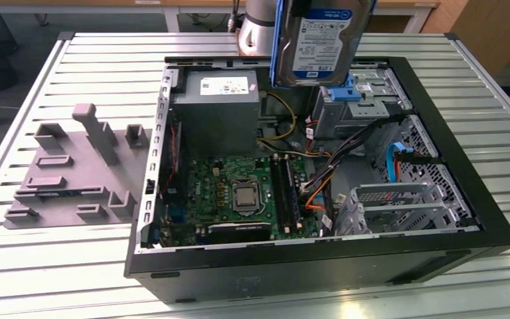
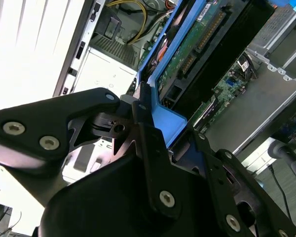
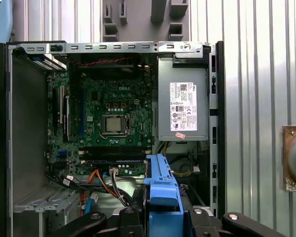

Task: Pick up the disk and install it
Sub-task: 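Pick up the disk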

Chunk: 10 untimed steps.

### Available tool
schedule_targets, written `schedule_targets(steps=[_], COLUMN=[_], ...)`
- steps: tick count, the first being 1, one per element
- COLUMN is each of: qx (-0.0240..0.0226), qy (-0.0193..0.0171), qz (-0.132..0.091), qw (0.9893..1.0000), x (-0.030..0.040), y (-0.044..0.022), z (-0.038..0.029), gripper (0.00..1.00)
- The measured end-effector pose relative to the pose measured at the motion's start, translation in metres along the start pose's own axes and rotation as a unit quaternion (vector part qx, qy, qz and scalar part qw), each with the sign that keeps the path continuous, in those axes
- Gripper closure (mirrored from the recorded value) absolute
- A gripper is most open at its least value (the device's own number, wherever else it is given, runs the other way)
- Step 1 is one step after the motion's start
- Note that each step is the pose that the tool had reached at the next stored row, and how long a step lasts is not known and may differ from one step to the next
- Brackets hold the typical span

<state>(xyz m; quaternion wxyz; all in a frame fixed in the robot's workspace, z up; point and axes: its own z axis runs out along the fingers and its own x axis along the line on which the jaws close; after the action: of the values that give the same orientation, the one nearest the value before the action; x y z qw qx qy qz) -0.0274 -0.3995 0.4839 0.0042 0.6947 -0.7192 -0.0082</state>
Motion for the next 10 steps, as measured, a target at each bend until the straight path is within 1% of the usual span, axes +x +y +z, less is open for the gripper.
schedule_targets(steps=[10], qx=[0.0000], qy=[0.0000], qz=[0.000], qw=[1.0000], x=[0.0025], y=[-0.0001], z=[0.0000], gripper=[0.64])
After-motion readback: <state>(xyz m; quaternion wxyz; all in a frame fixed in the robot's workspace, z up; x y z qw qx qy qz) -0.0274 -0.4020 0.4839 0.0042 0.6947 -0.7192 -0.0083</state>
